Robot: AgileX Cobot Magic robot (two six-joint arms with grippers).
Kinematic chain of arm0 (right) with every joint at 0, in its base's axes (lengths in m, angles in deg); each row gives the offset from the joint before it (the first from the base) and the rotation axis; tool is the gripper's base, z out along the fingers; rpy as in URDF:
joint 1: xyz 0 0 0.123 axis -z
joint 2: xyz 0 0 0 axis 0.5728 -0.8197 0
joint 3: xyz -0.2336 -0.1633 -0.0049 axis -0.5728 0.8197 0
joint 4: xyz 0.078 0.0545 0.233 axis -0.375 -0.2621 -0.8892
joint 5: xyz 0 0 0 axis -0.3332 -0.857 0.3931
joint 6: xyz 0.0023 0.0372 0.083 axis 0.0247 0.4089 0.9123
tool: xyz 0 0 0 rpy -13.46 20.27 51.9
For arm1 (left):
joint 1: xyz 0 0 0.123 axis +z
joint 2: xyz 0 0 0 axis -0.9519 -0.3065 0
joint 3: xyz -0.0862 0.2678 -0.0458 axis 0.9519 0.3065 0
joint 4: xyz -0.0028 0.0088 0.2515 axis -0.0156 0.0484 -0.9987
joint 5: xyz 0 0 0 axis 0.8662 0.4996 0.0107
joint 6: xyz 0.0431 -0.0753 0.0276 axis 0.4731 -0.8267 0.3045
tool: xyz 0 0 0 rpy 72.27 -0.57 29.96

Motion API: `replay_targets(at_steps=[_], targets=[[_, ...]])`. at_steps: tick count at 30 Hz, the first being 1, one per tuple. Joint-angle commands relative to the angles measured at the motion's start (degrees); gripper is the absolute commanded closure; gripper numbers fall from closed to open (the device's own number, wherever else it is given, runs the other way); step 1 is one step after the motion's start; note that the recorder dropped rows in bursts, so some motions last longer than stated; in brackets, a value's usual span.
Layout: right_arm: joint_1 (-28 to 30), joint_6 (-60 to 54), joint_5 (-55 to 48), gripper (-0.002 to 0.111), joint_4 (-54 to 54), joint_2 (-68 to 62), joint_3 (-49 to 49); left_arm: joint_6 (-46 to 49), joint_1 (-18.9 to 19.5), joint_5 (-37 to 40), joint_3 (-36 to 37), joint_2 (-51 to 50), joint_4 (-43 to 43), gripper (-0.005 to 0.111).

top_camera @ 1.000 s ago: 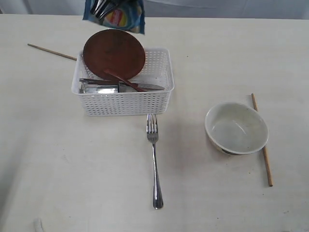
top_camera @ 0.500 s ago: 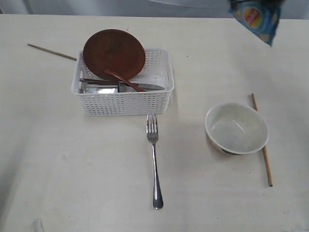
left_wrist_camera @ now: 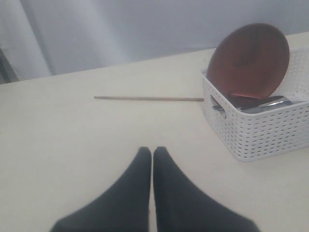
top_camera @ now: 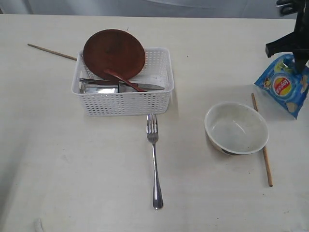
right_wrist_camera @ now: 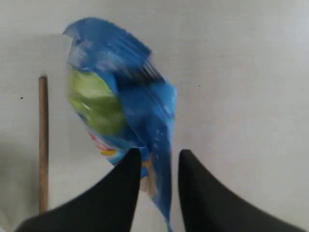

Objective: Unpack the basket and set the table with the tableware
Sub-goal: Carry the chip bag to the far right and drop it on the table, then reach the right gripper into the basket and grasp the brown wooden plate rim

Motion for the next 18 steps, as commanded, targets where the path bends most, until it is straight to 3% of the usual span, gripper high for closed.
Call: replay_targets(at_steps=[1, 5, 11, 18], targets=[[0.12, -1.64, -0.51, 0.051, -1.83, 1.04, -2.10, -0.26, 0.37, -0.38, 0.17, 0.16, -0.25, 0.105], [-0.72, -8.57, -2.91, 0.046, -12.21, 1.73, -7.50, -0.26, 0.37, -0.38, 0.17, 0.16, -0.25, 0.105], [-7.64, -25.97, -2.91, 0.046, -40.32, 2.75, -15.95, -0.26, 0.37, -0.38, 0.17, 0.16, -0.25, 0.105], [-27.89, -23.76, 6.57, 0.060, -30.09, -1.31, -16.66, -0.26, 0.37, -0.38, 0.17, 0.16, -0.25, 0.105]])
